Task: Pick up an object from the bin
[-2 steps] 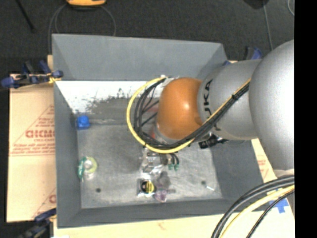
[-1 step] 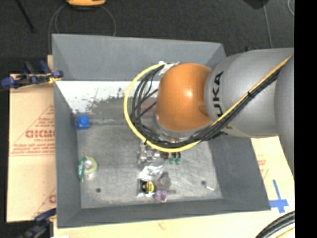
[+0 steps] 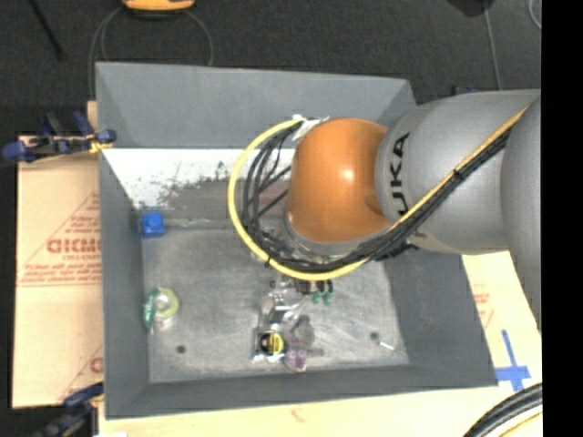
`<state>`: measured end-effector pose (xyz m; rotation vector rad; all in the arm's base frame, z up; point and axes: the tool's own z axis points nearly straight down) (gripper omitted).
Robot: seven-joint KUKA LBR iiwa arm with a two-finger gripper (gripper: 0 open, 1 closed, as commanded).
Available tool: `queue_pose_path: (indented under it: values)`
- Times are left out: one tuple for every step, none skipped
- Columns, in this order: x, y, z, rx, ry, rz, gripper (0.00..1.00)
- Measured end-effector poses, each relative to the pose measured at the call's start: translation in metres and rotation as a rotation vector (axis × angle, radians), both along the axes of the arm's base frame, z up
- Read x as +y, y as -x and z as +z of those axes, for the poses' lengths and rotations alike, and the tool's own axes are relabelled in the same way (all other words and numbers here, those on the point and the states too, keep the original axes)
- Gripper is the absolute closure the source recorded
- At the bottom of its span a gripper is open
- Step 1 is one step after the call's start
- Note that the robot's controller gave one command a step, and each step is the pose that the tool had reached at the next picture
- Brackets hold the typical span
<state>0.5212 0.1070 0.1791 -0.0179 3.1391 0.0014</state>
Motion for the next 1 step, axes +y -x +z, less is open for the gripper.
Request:
queue_pose_path:
  values:
    - [-0.0332,0.0198,-0.1039,-0.003,0.001,0.514,0.00]
